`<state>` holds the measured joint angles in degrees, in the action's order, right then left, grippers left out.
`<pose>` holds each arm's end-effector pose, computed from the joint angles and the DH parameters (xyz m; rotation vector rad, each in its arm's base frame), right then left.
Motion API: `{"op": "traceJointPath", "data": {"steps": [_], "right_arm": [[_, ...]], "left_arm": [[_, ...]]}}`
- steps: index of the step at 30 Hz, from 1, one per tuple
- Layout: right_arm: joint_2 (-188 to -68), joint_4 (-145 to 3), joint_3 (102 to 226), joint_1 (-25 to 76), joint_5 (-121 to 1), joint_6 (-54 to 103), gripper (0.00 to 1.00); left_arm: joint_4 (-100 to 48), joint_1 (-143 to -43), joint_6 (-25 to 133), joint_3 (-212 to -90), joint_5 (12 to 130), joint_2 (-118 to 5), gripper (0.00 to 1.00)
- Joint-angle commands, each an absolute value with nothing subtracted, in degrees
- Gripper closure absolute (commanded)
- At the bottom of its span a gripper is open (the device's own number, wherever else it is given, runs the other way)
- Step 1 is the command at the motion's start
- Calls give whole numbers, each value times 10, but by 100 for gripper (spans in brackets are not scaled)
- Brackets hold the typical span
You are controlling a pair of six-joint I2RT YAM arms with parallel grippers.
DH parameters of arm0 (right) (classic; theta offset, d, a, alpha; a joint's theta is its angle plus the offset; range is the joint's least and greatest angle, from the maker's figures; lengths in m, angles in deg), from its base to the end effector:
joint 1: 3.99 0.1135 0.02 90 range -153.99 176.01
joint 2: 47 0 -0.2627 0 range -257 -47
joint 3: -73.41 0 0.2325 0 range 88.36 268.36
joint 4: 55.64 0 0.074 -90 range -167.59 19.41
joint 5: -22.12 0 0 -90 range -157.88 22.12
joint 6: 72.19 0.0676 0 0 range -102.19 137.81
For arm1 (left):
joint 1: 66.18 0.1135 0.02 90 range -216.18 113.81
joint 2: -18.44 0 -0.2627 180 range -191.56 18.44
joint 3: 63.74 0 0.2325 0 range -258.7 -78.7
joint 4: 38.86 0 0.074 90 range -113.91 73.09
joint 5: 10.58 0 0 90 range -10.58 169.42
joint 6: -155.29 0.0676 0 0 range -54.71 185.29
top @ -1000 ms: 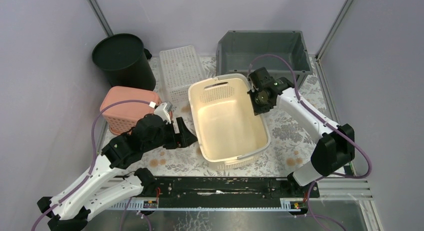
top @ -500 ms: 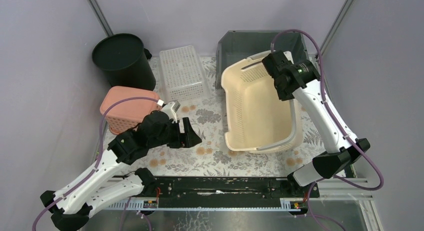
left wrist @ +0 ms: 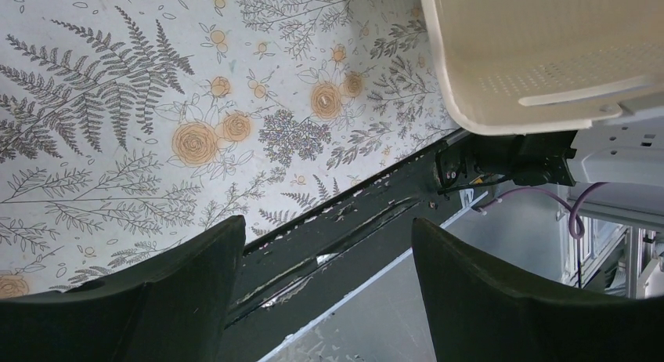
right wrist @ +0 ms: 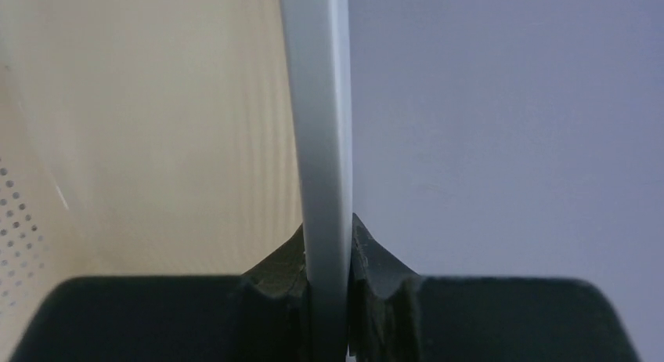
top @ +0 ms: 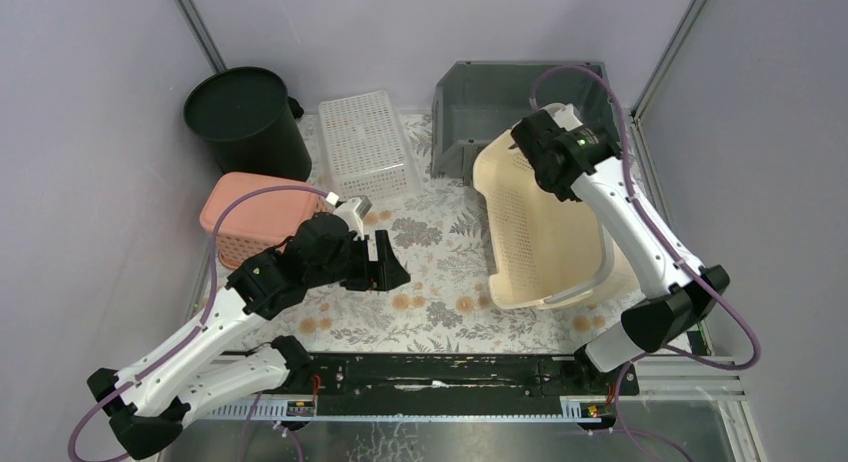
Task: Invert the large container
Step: Turn the container upside down at the center of the board.
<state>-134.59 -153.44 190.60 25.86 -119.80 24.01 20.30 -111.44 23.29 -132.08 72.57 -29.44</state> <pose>0.2469 0.0803 0.3834 -0.2659 2.3451 -0.9479 0.1152 -0.1277 0.3014 0.1382 2.4151 -0.9059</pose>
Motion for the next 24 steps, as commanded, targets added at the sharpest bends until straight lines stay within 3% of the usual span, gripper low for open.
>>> {"op": "traceJointPath", "data": {"steps": [1, 8, 13, 18, 20, 21, 22, 24], "right_arm": [[-1351, -1493, 1882, 263, -1359, 233, 100], [-1321, -1353, 1816, 281, -1468, 124, 100], [-1308, -1259, 1754, 302, -1477, 67, 99], [-1351, -1371, 1736, 323, -1458, 192, 88], [-1390, -1454, 1753, 332, -1435, 285, 78], [-1408, -1490, 1764, 337, -1424, 343, 65], [-1419, -1521, 1774, 342, -1412, 383, 60], [-1445, -1536, 1780, 353, -1392, 415, 57]], "left_arm": [[170, -1112, 252, -1339, 711, -298, 15], [169, -1112, 256, -1332, 708, -298, 15], [166, -1112, 257, -1330, 708, -299, 15], [166, -1112, 256, -1327, 710, -301, 15], [165, -1112, 255, -1327, 712, -304, 15], [166, -1113, 255, -1328, 712, -306, 15], [166, -1112, 254, -1330, 713, -307, 15], [170, -1112, 254, -1335, 718, -310, 15]]}}
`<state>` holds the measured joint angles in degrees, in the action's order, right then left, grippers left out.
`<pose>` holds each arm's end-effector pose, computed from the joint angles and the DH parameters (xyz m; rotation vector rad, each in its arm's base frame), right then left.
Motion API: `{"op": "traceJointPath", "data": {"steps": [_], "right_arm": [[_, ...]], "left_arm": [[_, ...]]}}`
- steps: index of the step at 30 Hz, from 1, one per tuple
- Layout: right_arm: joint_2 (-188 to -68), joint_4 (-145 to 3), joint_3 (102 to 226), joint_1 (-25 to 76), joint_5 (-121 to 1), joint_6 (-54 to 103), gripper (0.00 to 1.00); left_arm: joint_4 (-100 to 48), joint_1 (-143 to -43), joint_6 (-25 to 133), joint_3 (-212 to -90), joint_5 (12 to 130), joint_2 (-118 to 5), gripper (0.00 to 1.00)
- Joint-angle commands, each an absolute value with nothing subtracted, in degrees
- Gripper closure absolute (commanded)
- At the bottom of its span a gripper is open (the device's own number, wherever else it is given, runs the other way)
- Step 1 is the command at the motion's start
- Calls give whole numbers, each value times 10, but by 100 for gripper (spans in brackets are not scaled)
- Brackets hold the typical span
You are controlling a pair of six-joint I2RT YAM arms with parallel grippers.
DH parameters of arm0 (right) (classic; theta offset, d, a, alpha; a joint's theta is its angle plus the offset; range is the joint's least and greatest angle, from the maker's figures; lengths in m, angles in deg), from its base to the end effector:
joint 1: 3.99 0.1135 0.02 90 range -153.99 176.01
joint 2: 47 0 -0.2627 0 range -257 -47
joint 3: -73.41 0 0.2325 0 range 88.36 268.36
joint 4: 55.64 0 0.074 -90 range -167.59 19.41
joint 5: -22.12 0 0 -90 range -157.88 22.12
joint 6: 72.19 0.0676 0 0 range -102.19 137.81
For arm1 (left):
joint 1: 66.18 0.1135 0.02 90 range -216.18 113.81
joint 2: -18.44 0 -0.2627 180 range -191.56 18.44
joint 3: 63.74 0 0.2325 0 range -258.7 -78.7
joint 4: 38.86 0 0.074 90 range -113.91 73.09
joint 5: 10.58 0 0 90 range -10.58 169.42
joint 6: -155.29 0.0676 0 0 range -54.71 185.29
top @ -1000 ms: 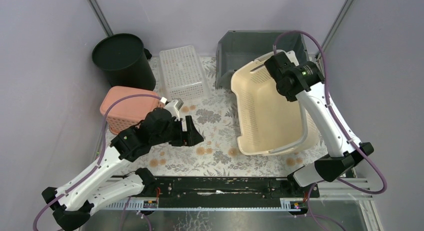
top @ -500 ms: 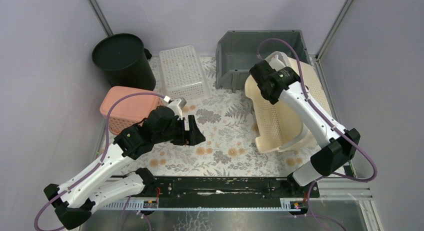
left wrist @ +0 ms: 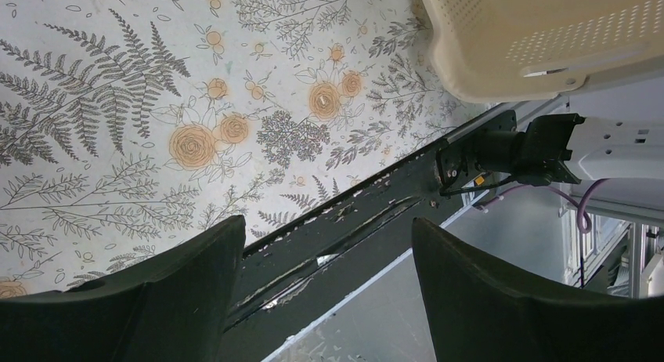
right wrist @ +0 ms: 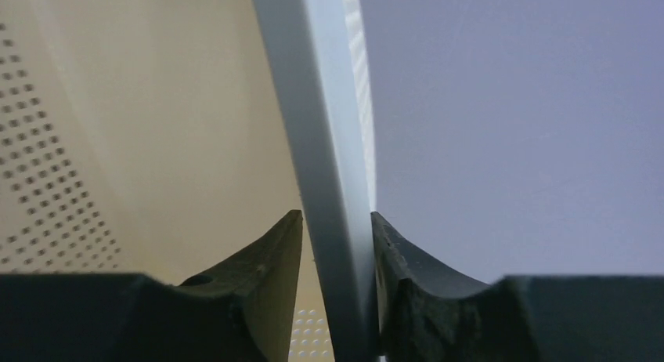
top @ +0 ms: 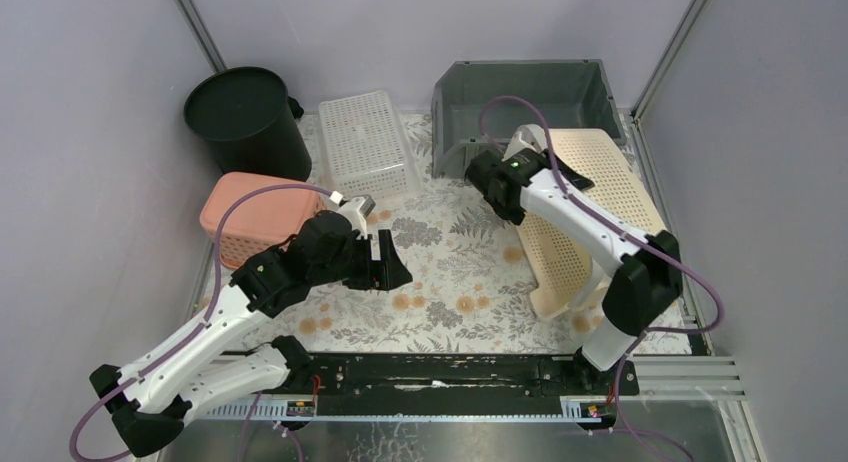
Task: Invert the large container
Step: Turn the container upside down at the center of the board.
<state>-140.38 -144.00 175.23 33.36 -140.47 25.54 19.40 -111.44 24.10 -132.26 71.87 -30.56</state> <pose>0.2633 0.1198 0.3171 -0.4131 2.1047 -1.3795 0.1181 -0.1318 0.3012 0.1625 2.4155 -0.9114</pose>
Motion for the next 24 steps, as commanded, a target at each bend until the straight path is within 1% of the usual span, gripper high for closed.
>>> {"op": "traceJointPath", "data": {"steps": [1, 2, 3, 4, 5, 7, 9, 10, 16, 20, 22, 24], "right_arm": [[-1447, -1529, 1778, 362, -1383, 418, 50], [-1448, -1520, 1777, 366, -1369, 418, 44], [-1448, -1512, 1782, 368, -1353, 419, 40], [-1448, -1504, 1790, 368, -1331, 419, 38], [-1446, -1496, 1798, 368, -1309, 417, 33], [-1440, -1475, 1814, 369, -1255, 411, 21], [-1428, -1444, 1822, 373, -1198, 398, 4], [-1418, -1426, 1825, 374, -1165, 389, 0], [-1323, -1299, 1817, 373, -982, 353, 1], [-1248, -1226, 1793, 374, -887, 331, 1], [-1229, -1216, 1787, 373, -867, 325, 1], [-1218, -1228, 1789, 373, -887, 323, 1]], "left_arm": [[174, -1112, 254, -1338, 721, -311, 15], [178, -1112, 254, -1342, 724, -313, 15], [182, -1112, 254, -1345, 729, -313, 15], [186, -1112, 254, -1348, 735, -312, 15], [188, -1112, 252, -1349, 740, -311, 15], [191, -1112, 247, -1350, 749, -311, 15], [193, -1112, 240, -1351, 756, -311, 15], [193, -1112, 236, -1351, 761, -311, 15], [201, -1112, 215, -1357, 791, -315, 15], [197, -1112, 201, -1365, 806, -329, 15], [188, -1112, 197, -1370, 806, -345, 15], [181, -1112, 192, -1380, 801, -373, 15]]}}
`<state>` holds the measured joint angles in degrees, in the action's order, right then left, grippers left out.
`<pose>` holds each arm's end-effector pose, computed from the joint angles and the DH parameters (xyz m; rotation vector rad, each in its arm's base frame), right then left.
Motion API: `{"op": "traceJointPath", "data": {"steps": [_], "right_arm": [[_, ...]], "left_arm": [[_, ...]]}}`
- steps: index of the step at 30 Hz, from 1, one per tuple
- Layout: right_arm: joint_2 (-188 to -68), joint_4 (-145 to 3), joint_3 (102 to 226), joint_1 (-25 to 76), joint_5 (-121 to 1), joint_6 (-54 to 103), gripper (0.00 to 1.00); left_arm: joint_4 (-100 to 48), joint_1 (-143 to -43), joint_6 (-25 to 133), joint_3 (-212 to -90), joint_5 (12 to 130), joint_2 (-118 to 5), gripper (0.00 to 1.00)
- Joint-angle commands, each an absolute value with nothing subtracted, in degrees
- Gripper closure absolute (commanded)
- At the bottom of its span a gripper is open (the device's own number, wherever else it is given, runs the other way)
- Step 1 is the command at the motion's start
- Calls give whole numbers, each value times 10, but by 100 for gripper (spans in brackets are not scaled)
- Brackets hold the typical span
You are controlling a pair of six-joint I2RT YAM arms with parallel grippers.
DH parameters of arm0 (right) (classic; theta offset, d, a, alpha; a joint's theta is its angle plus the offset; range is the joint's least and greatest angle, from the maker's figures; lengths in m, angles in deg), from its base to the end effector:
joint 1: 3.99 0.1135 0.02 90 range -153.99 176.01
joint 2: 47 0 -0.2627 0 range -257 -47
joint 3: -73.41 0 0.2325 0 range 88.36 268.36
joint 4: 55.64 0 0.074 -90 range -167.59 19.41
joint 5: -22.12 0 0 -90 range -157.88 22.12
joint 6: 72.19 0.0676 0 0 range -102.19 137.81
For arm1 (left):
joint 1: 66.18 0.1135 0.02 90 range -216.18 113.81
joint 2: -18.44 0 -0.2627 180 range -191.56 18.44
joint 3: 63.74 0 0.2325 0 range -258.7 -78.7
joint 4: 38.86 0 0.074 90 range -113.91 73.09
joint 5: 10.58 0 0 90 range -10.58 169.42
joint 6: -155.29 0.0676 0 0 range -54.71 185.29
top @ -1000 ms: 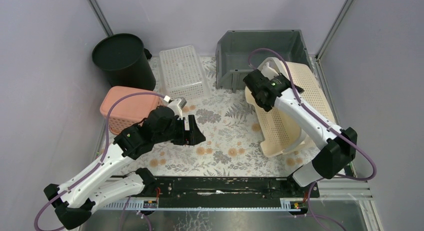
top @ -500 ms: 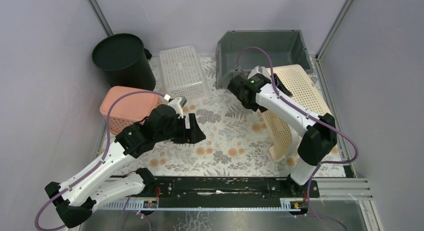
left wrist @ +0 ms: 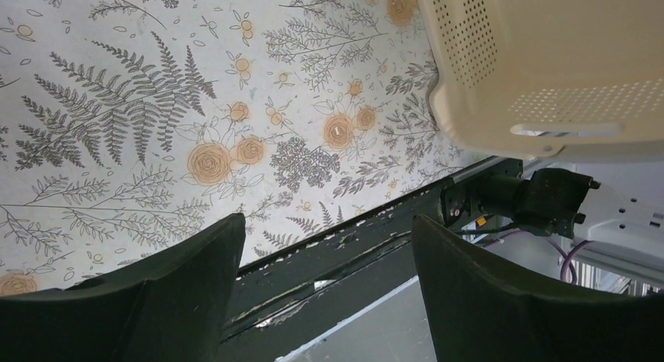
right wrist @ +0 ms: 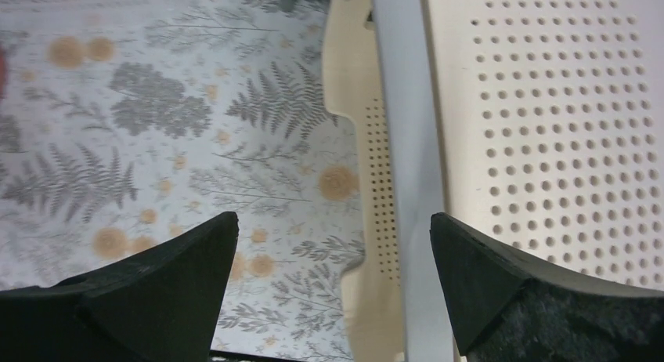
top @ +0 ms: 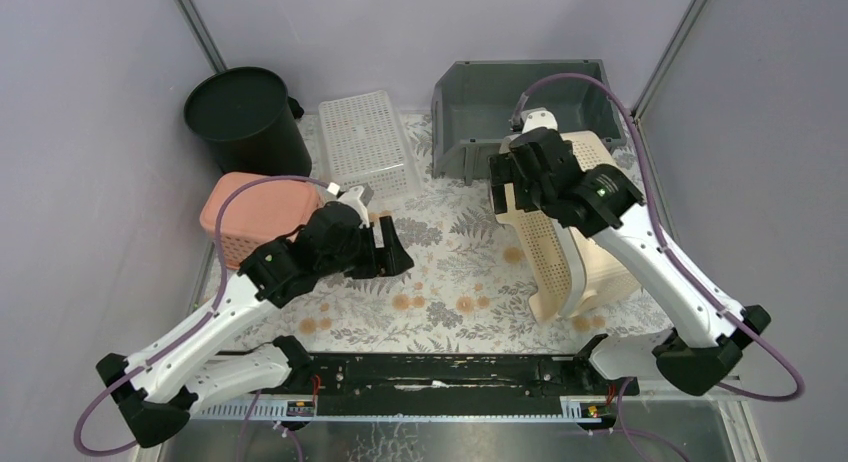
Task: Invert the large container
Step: Turn the container upside down at the center of the board.
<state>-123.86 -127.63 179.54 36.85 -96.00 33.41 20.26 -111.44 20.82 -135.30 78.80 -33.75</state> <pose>0.2185 0.1467 0.3923 -0.2452 2.1988 -0.0301 0.1312 -0.1335 0.3076 0.0227 2.4062 -0.8053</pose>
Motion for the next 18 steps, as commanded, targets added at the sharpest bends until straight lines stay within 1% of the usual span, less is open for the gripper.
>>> {"op": "traceJointPath", "data": {"steps": [1, 3, 6, 12, 18], "right_arm": [[-1213, -1234, 1790, 373, -902, 322, 1], [-1201, -1235, 1783, 368, -915, 317, 1], [-1176, -1216, 1752, 339, -901, 316, 1], [-1131, -1163, 1679, 217, -841, 300, 1], [-1128, -1141, 1666, 198, -769, 297, 1]], "left_arm": [[177, -1112, 189, -1384, 800, -383, 16], [164, -1114, 182, -1388, 800, -398, 16], [147, -1119, 170, -1396, 800, -422, 16], [143, -1164, 157, -1431, 819, -480, 17], [137, -1187, 147, -1438, 827, -507, 17]]}}
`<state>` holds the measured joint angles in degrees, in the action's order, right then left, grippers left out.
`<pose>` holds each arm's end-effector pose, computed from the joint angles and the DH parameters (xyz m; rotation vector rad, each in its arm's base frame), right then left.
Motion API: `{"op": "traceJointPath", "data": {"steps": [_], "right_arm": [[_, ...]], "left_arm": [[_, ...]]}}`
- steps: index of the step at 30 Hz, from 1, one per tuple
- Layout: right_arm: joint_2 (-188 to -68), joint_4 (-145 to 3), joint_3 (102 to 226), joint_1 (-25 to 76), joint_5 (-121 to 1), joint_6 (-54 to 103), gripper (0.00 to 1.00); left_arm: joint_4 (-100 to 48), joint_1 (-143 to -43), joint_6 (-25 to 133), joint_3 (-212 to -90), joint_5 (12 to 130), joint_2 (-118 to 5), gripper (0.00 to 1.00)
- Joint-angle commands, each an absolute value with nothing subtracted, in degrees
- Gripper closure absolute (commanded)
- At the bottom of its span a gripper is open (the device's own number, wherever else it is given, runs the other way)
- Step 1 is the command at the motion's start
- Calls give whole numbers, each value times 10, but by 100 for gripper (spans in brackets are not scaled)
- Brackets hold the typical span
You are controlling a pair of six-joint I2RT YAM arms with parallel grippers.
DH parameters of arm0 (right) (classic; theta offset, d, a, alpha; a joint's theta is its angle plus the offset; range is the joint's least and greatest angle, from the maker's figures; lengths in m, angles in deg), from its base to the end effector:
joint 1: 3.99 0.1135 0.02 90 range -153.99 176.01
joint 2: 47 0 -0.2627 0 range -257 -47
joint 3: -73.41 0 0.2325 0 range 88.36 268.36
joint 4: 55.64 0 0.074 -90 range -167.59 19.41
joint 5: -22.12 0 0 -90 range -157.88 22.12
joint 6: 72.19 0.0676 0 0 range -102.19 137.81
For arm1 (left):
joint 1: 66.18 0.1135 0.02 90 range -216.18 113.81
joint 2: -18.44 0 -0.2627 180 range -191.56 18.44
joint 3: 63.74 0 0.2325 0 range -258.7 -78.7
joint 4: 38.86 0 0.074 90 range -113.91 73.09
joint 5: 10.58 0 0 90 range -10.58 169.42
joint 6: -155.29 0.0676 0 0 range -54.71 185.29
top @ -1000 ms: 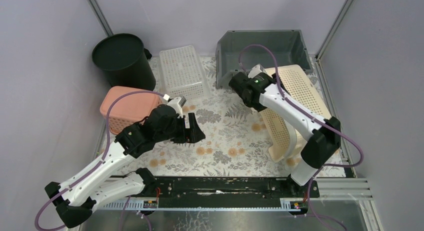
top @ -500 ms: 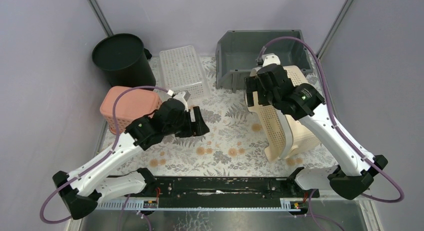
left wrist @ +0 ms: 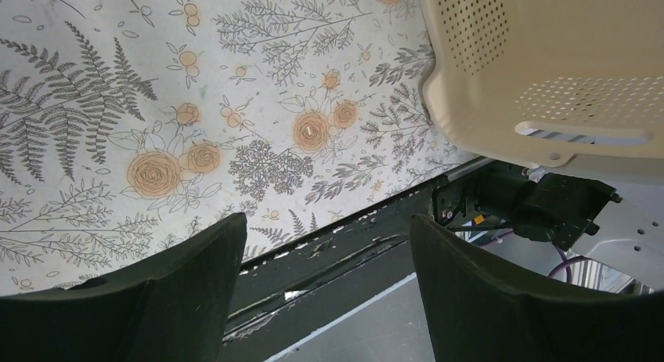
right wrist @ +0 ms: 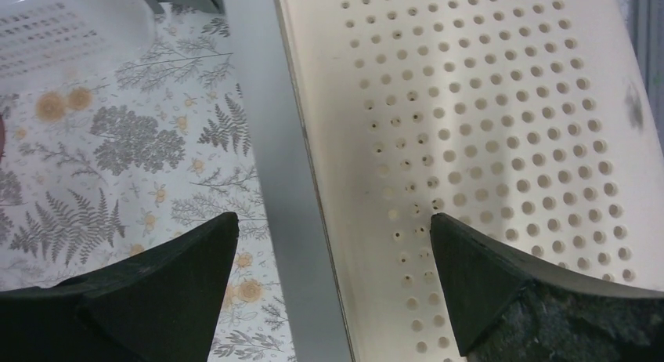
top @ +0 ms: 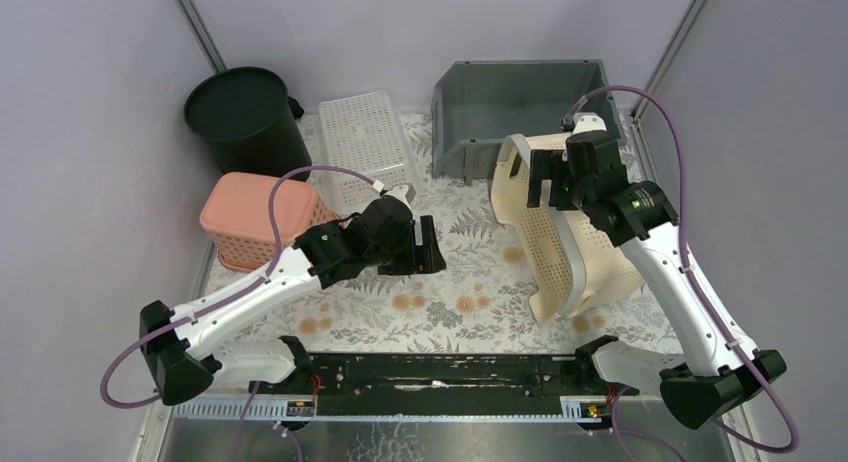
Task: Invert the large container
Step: Turn the container upside down at the center of the board.
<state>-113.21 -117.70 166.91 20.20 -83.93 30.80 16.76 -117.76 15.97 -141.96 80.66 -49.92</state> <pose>0.2218 0.0792 0.3812 -0.0519 2.1511 0.0711 0.1571 -0.1957 0.2961 0.0387 2.5252 -0.7741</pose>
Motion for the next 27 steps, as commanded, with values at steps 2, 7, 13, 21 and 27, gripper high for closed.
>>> {"op": "traceJointPath", "data": {"steps": [2, 7, 13, 21, 27], "right_arm": [[-1131, -1139, 1664, 198, -734, 297, 1], [-1129, -1134, 1654, 198, -638, 309, 15], [-1121, -1131, 1628, 198, -573, 335, 48], [-1105, -1088, 1583, 199, -519, 388, 56], [-1108, -1071, 1569, 199, -510, 397, 56]], "left_arm": [[136, -1190, 145, -1439, 829, -509, 17], [136, -1190, 144, -1433, 833, -504, 17], [128, -1190, 141, -1423, 832, -500, 17], [120, -1190, 140, -1421, 833, -501, 17], [60, -1190, 136, -1434, 820, -544, 17]]}}
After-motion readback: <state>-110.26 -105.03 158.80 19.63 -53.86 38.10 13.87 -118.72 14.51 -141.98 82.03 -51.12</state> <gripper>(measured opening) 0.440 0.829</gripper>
